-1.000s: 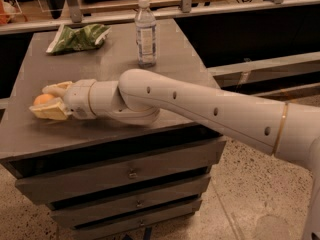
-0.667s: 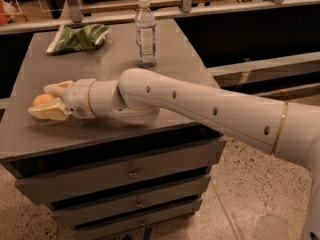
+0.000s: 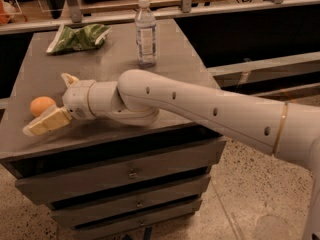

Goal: Move orange near blue plastic bottle

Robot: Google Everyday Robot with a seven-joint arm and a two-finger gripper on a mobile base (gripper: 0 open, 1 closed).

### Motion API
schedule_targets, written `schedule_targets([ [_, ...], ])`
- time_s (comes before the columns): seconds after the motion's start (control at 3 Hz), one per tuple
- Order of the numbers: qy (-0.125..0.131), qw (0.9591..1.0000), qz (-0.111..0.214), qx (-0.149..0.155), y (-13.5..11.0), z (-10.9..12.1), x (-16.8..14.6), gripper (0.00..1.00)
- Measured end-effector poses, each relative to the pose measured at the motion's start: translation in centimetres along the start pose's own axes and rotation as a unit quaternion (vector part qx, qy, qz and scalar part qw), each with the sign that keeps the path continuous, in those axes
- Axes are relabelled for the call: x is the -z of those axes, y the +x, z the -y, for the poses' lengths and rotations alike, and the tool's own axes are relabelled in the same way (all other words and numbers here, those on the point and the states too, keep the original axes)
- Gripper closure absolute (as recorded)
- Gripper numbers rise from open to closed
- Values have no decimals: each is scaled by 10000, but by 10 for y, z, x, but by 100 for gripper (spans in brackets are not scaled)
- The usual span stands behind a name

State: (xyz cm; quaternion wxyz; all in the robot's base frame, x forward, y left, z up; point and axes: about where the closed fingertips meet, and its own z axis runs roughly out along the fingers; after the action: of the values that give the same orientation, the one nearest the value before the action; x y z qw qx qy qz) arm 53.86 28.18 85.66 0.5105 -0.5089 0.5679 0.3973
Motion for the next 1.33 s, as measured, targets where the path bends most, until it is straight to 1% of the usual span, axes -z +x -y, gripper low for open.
schedule_targets([
  [0.33, -8, 10000, 47, -50, 1, -4, 0, 19],
  [0.67, -47, 10000, 51, -59, 2, -5, -1, 41],
  [1.0, -112, 9999, 28, -29, 2, -5, -2, 65],
  [1.33, -256, 9997, -15, 10, 3, -7, 0, 88],
])
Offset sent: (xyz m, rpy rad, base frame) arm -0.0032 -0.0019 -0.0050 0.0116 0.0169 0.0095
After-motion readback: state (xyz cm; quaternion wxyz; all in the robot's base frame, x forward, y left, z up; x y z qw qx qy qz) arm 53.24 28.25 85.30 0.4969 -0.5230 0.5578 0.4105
